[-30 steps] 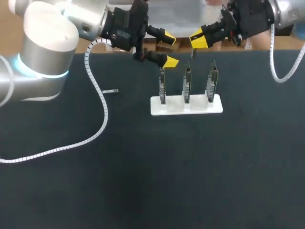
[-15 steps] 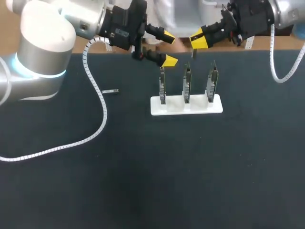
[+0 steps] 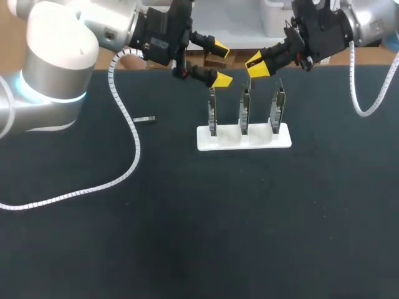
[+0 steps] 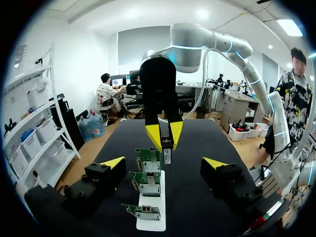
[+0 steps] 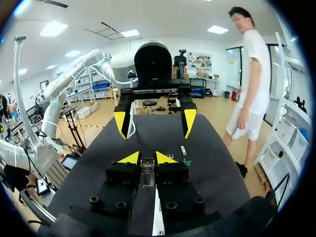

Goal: Pick up the optical module with the left hand, and insert it into the network port with the right hand.

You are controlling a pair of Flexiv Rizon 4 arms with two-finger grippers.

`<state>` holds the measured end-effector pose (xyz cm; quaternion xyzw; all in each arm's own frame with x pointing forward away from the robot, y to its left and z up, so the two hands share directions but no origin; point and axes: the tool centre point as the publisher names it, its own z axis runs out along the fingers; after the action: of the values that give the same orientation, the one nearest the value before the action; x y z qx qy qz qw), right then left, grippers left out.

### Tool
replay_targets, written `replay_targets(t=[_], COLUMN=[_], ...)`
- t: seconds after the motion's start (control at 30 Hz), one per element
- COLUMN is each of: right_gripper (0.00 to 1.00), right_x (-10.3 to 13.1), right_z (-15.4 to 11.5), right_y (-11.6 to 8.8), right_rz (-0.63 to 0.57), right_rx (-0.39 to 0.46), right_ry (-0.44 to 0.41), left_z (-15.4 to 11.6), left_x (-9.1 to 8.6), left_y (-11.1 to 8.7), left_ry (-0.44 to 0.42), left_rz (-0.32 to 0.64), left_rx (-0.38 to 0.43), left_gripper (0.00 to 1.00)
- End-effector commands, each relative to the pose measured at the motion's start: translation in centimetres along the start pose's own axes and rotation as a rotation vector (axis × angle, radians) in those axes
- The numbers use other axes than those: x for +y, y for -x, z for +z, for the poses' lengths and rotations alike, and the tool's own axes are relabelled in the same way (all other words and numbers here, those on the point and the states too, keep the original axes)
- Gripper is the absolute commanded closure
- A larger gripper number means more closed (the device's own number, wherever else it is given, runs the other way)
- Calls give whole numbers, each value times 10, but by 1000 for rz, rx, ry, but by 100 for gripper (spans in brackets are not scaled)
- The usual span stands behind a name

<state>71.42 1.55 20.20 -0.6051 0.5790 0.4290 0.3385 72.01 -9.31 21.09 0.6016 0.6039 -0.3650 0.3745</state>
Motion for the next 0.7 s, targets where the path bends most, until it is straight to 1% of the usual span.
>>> replay_targets(t=[0.03, 0.23, 0.7], right_gripper=[100, 100, 100], right_x=[-9, -13, -19], right_z=[7, 9, 5], right_y=[-7, -11, -12], right_rz=[8, 15, 8], right_rx=[3, 10, 23], right_ry=[20, 21, 17], left_z=[0, 0, 0], left_x=[0, 0, 0], left_y=[1, 1, 1], left_ry=[2, 2, 2], left_rz=[-2, -2, -2], left_rx=[5, 5, 5], left_gripper=[0, 0, 0])
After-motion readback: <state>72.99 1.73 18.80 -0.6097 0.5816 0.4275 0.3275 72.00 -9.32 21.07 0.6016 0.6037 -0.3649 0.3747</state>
